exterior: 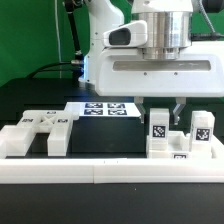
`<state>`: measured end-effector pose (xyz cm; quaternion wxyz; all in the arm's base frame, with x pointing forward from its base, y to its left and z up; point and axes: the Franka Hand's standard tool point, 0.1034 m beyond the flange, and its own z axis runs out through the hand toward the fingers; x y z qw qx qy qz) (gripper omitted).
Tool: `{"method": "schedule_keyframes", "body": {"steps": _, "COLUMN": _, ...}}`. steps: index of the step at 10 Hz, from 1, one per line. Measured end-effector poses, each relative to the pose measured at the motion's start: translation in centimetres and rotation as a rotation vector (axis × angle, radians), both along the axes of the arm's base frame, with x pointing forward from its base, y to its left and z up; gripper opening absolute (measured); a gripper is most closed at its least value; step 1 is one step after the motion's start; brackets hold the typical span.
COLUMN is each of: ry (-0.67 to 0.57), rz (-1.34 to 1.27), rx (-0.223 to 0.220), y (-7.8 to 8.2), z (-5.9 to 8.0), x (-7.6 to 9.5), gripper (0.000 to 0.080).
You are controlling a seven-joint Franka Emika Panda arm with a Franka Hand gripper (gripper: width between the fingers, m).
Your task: Assemble chair
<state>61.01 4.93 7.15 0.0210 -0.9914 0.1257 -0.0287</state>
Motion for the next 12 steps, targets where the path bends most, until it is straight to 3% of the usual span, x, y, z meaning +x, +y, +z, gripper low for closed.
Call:
{"method": "schedule_keyframes", "body": {"steps": 6, "ry": 0.018, "rz": -0.709, "rx": 0.06, "y": 0.47, "z": -0.25, "x": -0.04, "gripper": 0.029}}
{"method": "schedule_keyframes", "body": {"steps": 12, "ry": 0.039, "rz": -1.158, "rx": 0.096, "y": 0.78, "z": -0.23, "x": 0.16, "gripper": 0.029}}
